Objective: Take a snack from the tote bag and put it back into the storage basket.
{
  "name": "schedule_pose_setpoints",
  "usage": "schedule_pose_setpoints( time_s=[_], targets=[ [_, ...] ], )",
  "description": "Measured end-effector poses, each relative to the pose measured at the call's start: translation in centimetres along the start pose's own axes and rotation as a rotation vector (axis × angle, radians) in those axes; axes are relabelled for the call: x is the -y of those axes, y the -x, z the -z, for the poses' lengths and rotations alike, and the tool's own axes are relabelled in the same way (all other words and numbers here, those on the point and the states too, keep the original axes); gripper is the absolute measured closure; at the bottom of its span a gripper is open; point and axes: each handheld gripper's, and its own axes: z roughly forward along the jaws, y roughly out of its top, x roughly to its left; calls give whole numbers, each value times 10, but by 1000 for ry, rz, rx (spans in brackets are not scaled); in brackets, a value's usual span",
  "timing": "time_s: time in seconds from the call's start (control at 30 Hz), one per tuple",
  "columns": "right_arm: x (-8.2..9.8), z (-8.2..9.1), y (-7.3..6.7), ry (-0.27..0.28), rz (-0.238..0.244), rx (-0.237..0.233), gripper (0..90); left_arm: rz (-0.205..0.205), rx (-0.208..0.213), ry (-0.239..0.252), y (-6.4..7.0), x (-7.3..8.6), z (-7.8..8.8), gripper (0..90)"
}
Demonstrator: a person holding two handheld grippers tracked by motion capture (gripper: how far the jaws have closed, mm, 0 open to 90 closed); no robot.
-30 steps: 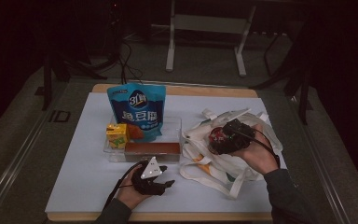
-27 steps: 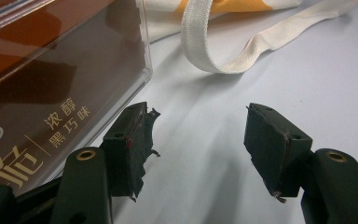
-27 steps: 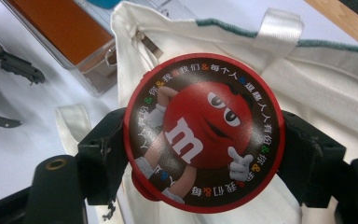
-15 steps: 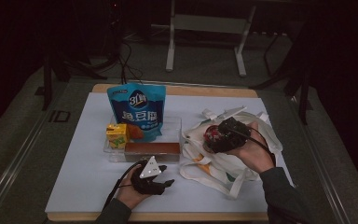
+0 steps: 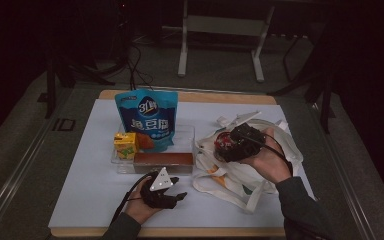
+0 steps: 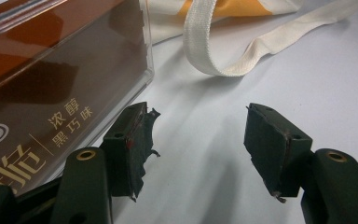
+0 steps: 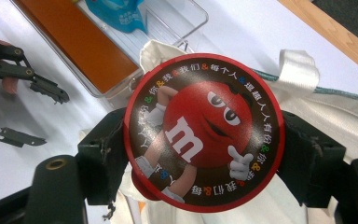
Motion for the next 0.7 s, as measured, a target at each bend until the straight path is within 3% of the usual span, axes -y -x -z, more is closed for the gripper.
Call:
schedule_pose_setpoints(
  time_s=[0.7],
  targets=[
    [-21,-3,-16,22,30,-31,253,1,1,1,0,0,0,406]
  ],
)
